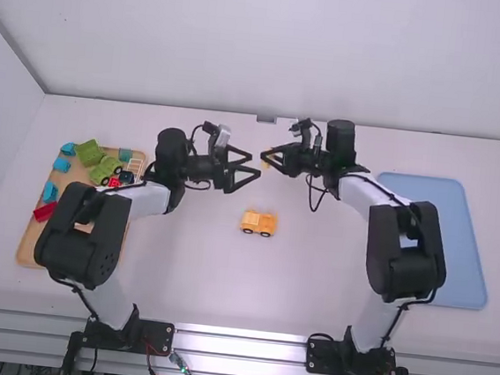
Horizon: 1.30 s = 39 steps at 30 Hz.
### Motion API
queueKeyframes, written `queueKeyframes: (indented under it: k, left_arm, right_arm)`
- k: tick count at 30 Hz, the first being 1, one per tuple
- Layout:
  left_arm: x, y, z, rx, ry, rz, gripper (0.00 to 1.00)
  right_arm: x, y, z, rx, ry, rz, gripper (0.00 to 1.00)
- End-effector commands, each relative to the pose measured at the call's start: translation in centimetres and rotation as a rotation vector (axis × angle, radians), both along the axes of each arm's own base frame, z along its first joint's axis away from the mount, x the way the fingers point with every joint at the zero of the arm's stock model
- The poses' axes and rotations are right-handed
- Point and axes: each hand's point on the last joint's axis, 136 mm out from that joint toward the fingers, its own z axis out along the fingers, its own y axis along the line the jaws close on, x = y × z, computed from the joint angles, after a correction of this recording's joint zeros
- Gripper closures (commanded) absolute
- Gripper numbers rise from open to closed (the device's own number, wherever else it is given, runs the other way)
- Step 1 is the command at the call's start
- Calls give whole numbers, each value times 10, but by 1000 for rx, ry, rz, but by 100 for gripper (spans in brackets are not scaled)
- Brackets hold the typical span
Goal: Assemble lego blocks to make yellow taxi
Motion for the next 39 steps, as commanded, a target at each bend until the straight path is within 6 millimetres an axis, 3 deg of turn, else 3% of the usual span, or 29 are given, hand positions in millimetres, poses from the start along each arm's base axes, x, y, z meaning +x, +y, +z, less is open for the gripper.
queueKeyframes:
  k: [1,4,6,8,9,12,14,17,18,19,25,30,32,36,39]
  left_arm:
    - [23,13,-16,48,71,156,1]
    - [33,23,-36,96,150,255,1]
    - [39,29,-41,128,137,302,1]
    - [44,32,-40,135,120,331,1]
    - [44,32,-40,135,120,331,1]
    - [52,37,-33,123,93,380,1]
    - [54,38,-30,119,81,385,1]
    - [55,37,-28,115,67,386,1]
    - [55,37,-28,114,67,386,1]
    - [55,37,-27,114,67,386,1]
    - [55,39,-33,126,90,396,1]
    - [53,40,-39,138,117,401,1]
    - [53,40,-39,139,120,401,1]
    - [53,40,-40,139,119,401,0]
    - [53,40,-40,139,120,400,1]
  right_arm:
    - [28,-36,12,-235,-155,-209,85]
    - [20,-64,-4,-462,-101,-331,85]
    - [4,-82,-18,-627,-28,-386,84]
    - [-21,-91,-35,-742,78,-403,84]
    - [-21,-91,-35,-742,78,-403,84]
    - [-64,-96,-66,-851,308,-421,79]
    - [-81,-100,-79,-896,406,-444,79]
    - [-100,-109,-98,-964,527,-509,82]
    - [-103,-112,-103,-975,560,-539,92]
    - [-107,-114,-109,-979,596,-569,100]
    - [-107,-114,-122,-821,789,-865,100]
    - [-113,-120,-125,-670,1014,-1123,79]
    - [-115,-124,-125,-618,1090,-1228,81]
    - [-122,-127,-127,-506,1239,-1443,99]
    - [-123,-122,-129,-395,1339,-1549,99]
